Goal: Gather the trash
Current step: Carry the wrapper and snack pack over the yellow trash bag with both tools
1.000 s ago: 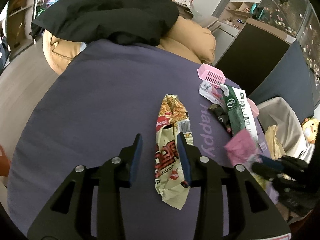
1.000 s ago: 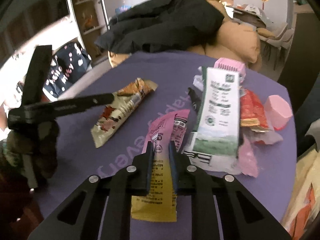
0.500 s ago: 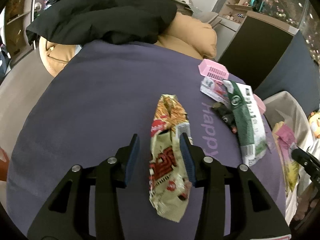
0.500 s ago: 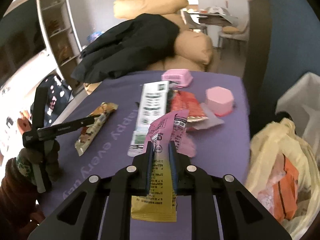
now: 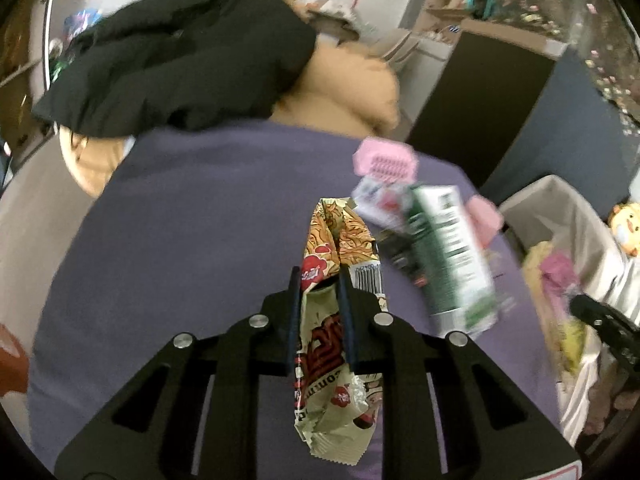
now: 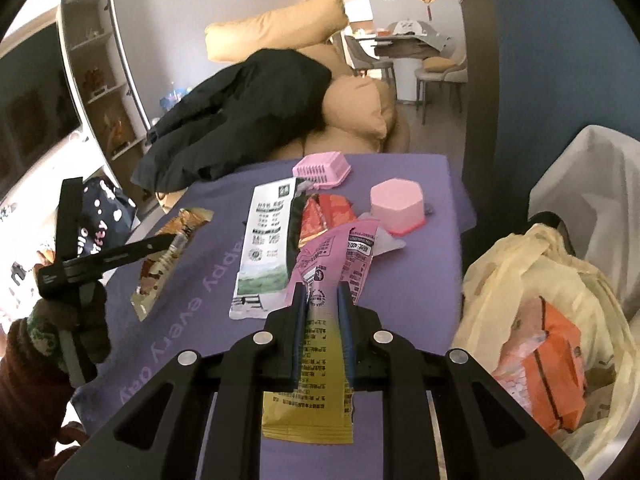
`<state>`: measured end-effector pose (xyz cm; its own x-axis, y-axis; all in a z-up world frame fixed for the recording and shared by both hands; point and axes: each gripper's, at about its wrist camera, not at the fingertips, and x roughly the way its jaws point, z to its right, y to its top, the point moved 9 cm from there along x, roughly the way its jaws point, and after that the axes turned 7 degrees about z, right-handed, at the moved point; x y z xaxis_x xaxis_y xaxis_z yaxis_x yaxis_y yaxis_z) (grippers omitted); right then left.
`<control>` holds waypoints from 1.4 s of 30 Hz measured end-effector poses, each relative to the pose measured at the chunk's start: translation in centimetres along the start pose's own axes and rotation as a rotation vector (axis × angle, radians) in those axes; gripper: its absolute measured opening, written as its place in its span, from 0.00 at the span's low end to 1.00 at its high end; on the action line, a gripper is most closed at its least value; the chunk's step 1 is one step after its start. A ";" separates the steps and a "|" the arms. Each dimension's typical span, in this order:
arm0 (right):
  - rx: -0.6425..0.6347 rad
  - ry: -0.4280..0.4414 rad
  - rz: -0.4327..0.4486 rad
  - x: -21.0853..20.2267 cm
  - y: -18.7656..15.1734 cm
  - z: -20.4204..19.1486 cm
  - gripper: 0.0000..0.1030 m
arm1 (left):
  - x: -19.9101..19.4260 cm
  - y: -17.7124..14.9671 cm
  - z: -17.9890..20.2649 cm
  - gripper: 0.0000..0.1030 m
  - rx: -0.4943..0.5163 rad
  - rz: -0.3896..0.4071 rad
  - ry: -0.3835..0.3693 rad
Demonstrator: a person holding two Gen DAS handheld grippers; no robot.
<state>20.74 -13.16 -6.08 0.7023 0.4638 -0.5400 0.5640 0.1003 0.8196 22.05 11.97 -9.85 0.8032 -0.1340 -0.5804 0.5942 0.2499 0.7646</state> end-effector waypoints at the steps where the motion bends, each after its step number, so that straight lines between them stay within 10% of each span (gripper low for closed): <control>1: -0.001 -0.002 0.015 -0.4 0.3 0.3 0.16 | -0.6 0.5 0.8 0.16 0.007 0.012 -0.011; 16: 0.010 -0.138 0.148 -6.6 2.3 7.8 0.16 | -4.4 3.7 15.6 0.16 0.167 0.087 -0.219; 42: 0.161 -0.295 0.231 -12.8 0.2 20.9 0.16 | 2.3 -3.3 32.4 0.16 0.313 -0.071 -0.432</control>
<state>20.97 -37.49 -3.06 0.8997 0.1836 -0.3961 0.4213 -0.1273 0.8980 23.29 -20.20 -4.62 0.6657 -0.5392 -0.5159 0.5789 -0.0632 0.8129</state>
